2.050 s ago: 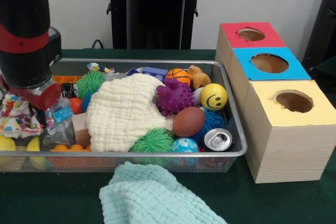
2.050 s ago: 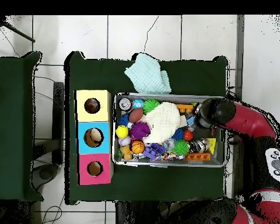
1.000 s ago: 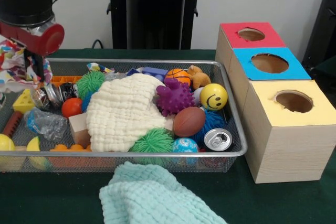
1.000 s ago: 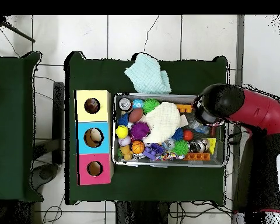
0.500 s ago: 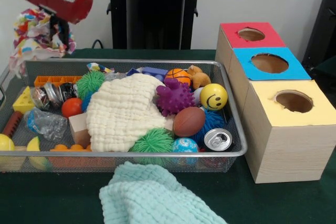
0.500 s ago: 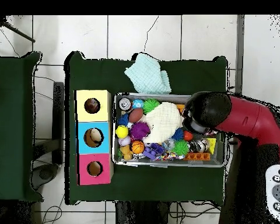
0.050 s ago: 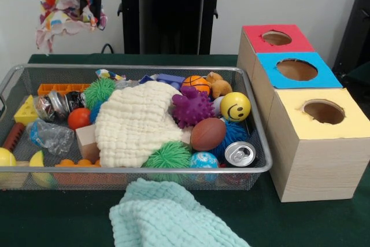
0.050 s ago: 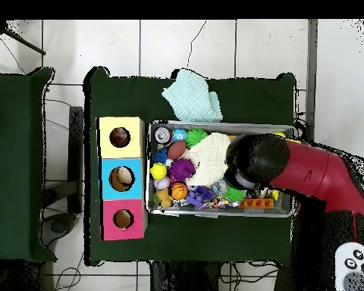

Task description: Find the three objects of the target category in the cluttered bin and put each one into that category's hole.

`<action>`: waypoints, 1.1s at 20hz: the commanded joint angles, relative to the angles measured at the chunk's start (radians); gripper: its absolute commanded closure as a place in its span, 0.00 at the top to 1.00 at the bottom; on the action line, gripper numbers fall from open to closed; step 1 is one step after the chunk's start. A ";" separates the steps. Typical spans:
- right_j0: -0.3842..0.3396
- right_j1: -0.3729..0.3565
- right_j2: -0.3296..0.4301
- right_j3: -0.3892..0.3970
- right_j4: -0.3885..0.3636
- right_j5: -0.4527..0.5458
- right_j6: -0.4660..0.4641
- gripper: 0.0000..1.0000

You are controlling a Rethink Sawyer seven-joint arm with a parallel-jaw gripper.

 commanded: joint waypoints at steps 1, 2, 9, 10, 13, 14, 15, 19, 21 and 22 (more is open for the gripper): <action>0.074 -0.039 -0.061 0.161 0.064 0.058 0.278 0.00; 0.087 -0.043 -0.068 0.168 0.075 0.059 0.293 0.00; 0.167 -0.023 -0.099 0.207 0.150 -0.014 0.339 0.00; 0.179 -0.016 -0.104 0.209 0.157 -0.023 0.342 0.00; 0.218 0.004 -0.124 0.207 0.177 -0.033 0.362 0.00; 0.231 0.005 -0.134 0.214 0.181 -0.046 0.367 0.00; 0.246 0.008 -0.144 0.220 0.187 -0.056 0.373 0.00; 0.279 0.021 -0.158 0.242 0.212 -0.084 0.380 0.00; 0.281 0.033 -0.153 0.252 0.234 -0.088 0.374 0.00; 0.286 0.039 -0.154 0.254 0.239 -0.093 0.374 0.00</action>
